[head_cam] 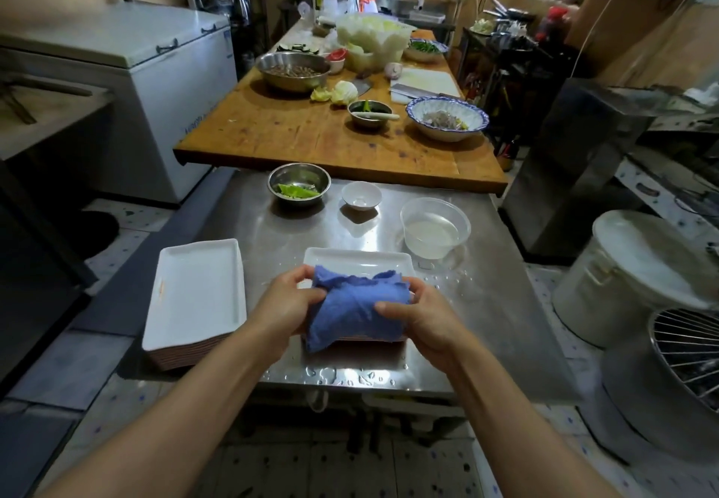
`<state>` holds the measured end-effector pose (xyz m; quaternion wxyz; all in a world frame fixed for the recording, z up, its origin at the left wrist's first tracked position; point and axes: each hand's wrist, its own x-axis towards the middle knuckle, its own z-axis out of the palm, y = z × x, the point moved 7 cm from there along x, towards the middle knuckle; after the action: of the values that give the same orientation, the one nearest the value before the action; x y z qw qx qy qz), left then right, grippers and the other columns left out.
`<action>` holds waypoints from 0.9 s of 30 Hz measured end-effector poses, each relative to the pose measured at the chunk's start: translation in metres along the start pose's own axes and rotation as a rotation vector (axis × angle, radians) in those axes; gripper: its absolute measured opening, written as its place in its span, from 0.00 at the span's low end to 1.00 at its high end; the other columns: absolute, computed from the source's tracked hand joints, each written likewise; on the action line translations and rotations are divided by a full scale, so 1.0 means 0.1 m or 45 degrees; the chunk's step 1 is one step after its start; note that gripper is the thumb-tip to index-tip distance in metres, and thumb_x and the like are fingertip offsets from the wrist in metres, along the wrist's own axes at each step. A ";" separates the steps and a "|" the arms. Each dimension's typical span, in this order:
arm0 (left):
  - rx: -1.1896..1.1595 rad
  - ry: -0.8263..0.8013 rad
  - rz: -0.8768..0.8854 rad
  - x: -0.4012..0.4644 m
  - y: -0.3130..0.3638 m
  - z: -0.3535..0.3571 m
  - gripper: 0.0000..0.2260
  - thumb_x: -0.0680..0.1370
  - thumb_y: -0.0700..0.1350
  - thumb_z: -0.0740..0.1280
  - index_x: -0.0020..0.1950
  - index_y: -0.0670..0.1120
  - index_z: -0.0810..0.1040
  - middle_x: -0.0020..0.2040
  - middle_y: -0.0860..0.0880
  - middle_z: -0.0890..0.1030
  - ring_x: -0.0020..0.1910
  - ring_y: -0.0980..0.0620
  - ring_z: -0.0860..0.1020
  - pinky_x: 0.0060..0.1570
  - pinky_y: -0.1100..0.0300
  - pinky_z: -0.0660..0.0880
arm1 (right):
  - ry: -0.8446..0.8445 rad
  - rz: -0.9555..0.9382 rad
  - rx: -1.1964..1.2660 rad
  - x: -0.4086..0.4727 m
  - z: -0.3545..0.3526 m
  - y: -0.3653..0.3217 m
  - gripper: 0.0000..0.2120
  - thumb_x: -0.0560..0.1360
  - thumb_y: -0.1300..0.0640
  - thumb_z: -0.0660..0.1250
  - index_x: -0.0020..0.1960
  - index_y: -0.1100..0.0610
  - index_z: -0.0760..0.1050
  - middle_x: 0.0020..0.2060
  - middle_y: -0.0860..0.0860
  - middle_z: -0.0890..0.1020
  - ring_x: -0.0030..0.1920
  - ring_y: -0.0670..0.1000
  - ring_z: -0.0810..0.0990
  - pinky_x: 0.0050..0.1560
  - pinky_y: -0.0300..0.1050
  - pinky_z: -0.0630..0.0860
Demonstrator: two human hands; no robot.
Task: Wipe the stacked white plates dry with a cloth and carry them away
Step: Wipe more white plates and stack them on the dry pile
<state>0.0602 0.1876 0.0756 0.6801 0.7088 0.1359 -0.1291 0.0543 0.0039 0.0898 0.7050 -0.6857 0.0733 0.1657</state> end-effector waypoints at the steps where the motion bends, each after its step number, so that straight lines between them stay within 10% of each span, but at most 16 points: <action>1: -0.026 0.014 0.110 -0.02 0.06 0.01 0.12 0.76 0.34 0.64 0.48 0.51 0.79 0.38 0.44 0.81 0.33 0.52 0.78 0.29 0.61 0.73 | -0.007 -0.036 -0.016 0.00 -0.04 -0.01 0.17 0.68 0.76 0.67 0.55 0.66 0.73 0.51 0.67 0.80 0.51 0.64 0.80 0.56 0.62 0.74; 10: -0.026 -0.208 0.365 -0.11 0.34 0.21 0.23 0.75 0.27 0.57 0.29 0.46 0.81 0.58 0.50 0.81 0.60 0.48 0.78 0.58 0.51 0.76 | -0.004 -0.199 0.077 0.11 -0.32 -0.10 0.12 0.70 0.80 0.60 0.39 0.64 0.73 0.53 0.59 0.80 0.51 0.56 0.81 0.46 0.48 0.81; 16: 0.015 -0.189 0.334 -0.04 0.32 0.20 0.08 0.73 0.33 0.67 0.43 0.44 0.81 0.56 0.47 0.81 0.56 0.46 0.79 0.54 0.55 0.77 | -0.004 -0.212 -0.040 0.11 -0.28 -0.20 0.16 0.71 0.77 0.55 0.33 0.61 0.73 0.54 0.56 0.81 0.53 0.53 0.80 0.50 0.46 0.81; 22: 0.164 -0.083 0.402 0.07 0.27 0.19 0.24 0.66 0.30 0.73 0.52 0.54 0.74 0.54 0.51 0.80 0.47 0.51 0.82 0.40 0.59 0.79 | -0.126 -0.141 -0.337 0.15 -0.15 -0.11 0.10 0.72 0.60 0.70 0.52 0.55 0.75 0.48 0.57 0.80 0.47 0.51 0.79 0.50 0.44 0.76; 27: 0.289 0.121 0.343 0.23 0.10 0.12 0.20 0.69 0.32 0.71 0.51 0.53 0.73 0.56 0.47 0.78 0.50 0.48 0.80 0.50 0.52 0.79 | 0.071 -0.160 -0.591 0.28 -0.14 0.03 0.10 0.66 0.64 0.72 0.35 0.57 0.71 0.33 0.53 0.75 0.35 0.50 0.74 0.39 0.45 0.72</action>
<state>0.0854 0.1756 0.0757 0.5997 0.7980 0.0564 -0.0178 0.0809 -0.0061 0.0767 0.5352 -0.8368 0.0100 0.1150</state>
